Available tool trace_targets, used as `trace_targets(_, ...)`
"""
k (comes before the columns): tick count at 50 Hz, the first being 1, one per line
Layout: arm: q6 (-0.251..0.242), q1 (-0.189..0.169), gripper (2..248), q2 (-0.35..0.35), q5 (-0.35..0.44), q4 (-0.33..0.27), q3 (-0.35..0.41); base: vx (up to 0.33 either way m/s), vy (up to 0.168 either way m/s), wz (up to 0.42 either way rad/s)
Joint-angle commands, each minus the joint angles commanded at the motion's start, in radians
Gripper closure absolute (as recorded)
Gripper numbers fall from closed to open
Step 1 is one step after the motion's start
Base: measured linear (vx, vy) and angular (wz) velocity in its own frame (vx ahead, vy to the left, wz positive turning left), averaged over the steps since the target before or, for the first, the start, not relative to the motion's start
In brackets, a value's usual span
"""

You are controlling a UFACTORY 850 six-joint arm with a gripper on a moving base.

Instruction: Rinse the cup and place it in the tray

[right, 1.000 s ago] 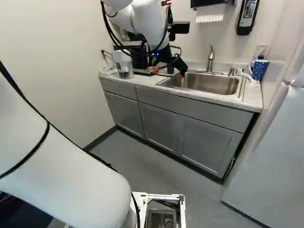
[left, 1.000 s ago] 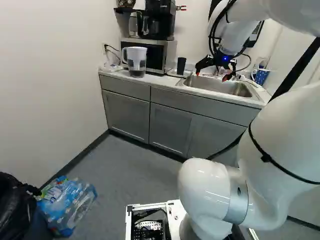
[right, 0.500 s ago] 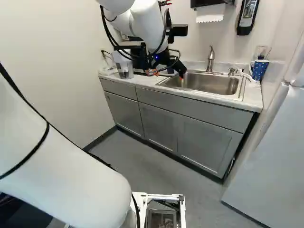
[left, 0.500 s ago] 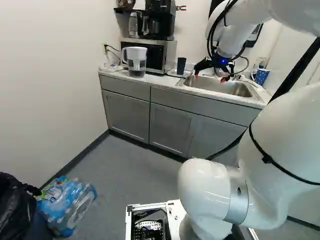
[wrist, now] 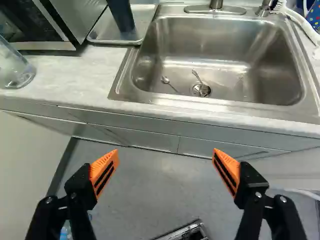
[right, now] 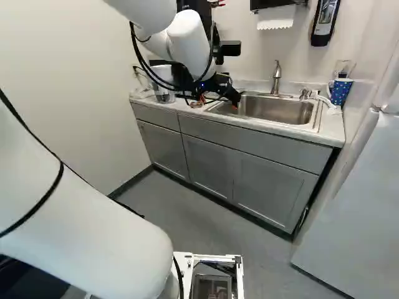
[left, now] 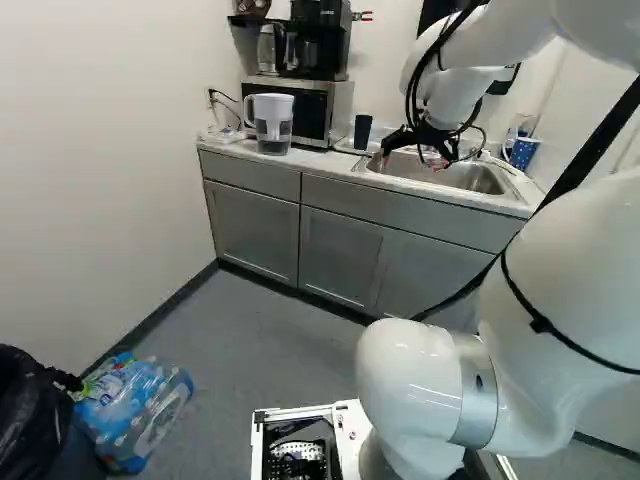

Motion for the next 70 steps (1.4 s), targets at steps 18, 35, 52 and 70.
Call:
trace_targets(18, 0.007, 0.039, 3, 0.01, 0.136, -0.013, 0.091, 0.0, 0.0, 0.0)
trace_targets(35, 0.016, 0.086, 3, 0.021, 0.298, -0.028, 0.199, 0.0, 0.0, 0.0)
trace_targets(52, 0.027, 0.143, 3, 0.035, 0.495, -0.046, 0.33, 0.0, 0.0, 0.0)
trace_targets(70, 0.038, 0.202, 3, 0.05, 0.699, -0.065, 0.467, 0.0, 0.0, 0.0)
